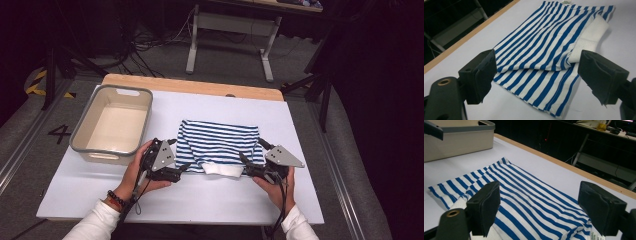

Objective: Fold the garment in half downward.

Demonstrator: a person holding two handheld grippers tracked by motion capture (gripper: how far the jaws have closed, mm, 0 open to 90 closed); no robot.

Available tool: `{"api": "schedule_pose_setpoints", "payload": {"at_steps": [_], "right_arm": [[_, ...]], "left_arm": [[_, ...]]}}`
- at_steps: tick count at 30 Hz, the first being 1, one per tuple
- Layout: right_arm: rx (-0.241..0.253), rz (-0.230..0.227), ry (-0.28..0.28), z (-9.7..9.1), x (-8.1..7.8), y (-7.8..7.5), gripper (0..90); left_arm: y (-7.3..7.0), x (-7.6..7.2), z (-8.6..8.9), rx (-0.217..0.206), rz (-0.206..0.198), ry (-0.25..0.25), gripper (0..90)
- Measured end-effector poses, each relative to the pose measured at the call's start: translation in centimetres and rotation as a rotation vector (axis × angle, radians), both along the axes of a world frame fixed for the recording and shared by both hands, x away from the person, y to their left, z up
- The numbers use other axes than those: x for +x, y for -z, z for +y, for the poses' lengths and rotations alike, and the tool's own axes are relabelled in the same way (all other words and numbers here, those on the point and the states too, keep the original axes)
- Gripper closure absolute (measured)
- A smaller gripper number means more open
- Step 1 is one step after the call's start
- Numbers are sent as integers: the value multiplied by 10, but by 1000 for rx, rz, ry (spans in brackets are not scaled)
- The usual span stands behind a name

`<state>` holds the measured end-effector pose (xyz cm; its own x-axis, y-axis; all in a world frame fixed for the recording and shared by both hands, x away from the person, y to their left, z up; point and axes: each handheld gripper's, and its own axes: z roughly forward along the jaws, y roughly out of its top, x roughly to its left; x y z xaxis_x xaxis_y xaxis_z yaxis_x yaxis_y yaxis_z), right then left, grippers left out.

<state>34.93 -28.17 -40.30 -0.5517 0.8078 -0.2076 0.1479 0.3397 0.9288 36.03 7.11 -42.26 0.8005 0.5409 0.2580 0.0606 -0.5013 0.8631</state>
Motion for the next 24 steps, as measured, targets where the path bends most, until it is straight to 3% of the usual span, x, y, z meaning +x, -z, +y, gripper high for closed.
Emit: {"api": "schedule_pose_setpoints", "payload": {"at_steps": [13, 17, 24], "right_arm": [[-15, 5, -47, 6, -13, 4, 186], [-21, -16, -57, 8, -18, 5, 186], [-27, -11, -79, 11, -27, 10, 174]], "left_arm": [[-2, -16, 15, -28, -9, -4, 139], [1, -20, 20, -36, 1, -3, 134], [8, -30, 32, -63, 13, -18, 123]]}}
